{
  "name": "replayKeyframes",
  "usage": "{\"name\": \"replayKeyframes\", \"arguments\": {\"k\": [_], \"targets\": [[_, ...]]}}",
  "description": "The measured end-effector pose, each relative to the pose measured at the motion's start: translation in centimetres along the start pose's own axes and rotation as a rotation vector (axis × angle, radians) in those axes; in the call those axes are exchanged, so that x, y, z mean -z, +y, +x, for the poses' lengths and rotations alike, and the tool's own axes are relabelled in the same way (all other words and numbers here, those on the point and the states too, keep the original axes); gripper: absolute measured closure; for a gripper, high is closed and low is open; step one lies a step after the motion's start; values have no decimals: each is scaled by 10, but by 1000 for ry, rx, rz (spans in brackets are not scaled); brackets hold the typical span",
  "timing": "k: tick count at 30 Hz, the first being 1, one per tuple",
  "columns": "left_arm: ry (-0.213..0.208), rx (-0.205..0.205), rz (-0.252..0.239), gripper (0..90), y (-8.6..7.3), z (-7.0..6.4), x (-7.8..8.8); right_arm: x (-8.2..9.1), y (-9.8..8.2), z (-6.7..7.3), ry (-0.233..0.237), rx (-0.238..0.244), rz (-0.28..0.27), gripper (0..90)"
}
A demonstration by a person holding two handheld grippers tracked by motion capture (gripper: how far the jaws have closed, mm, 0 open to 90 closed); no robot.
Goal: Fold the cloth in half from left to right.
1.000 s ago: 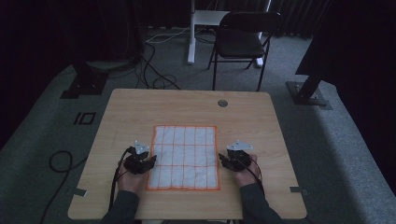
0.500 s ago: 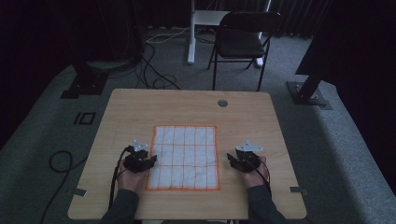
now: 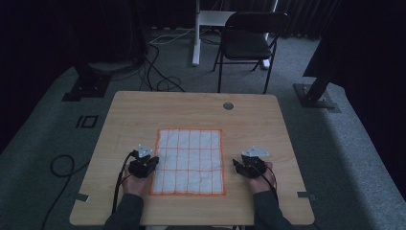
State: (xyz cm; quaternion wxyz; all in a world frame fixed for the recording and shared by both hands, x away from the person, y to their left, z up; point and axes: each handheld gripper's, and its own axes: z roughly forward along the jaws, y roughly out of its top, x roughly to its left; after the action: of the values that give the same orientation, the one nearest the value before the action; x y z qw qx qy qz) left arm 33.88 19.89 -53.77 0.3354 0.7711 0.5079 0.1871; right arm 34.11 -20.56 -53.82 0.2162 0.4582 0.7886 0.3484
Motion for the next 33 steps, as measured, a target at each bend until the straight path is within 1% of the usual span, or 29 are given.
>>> {"name": "replayKeyframes", "arguments": {"k": [2,4,6,8,11,14,18,20,23,28,29,30,33], "targets": [[5,3,5,891,0,2,1,0,0,0,3,0,0,534],[-6,22,3,892,1,4,2,0,-1,0,4,-1,0,535],[-15,28,-7,892,2,4,4,0,-1,0,4,-1,0,534],[-22,18,-18,892,4,3,7,-1,-1,1,5,-1,2,534],[-48,7,-39,892,8,1,12,-2,-1,1,7,2,4,534],[-73,-13,-51,892,13,-3,15,-2,-1,2,7,1,7,534],[-116,-36,-66,892,22,-13,16,-3,-2,3,10,2,9,533],[-130,-49,-68,892,27,-17,16,-3,-2,3,11,4,9,533],[-155,-78,-71,892,35,-26,15,-4,-2,3,13,6,14,533],[-176,-112,-72,892,46,-38,12,-5,-3,4,17,9,17,533],[-176,-112,-72,892,46,-38,12,-5,-3,4,17,9,17,533],[-185,-130,-74,892,51,-44,12,-5,-3,4,16,10,18,533],[-199,-147,-78,892,57,-53,11,-5,-3,5,17,8,16,532]]}}
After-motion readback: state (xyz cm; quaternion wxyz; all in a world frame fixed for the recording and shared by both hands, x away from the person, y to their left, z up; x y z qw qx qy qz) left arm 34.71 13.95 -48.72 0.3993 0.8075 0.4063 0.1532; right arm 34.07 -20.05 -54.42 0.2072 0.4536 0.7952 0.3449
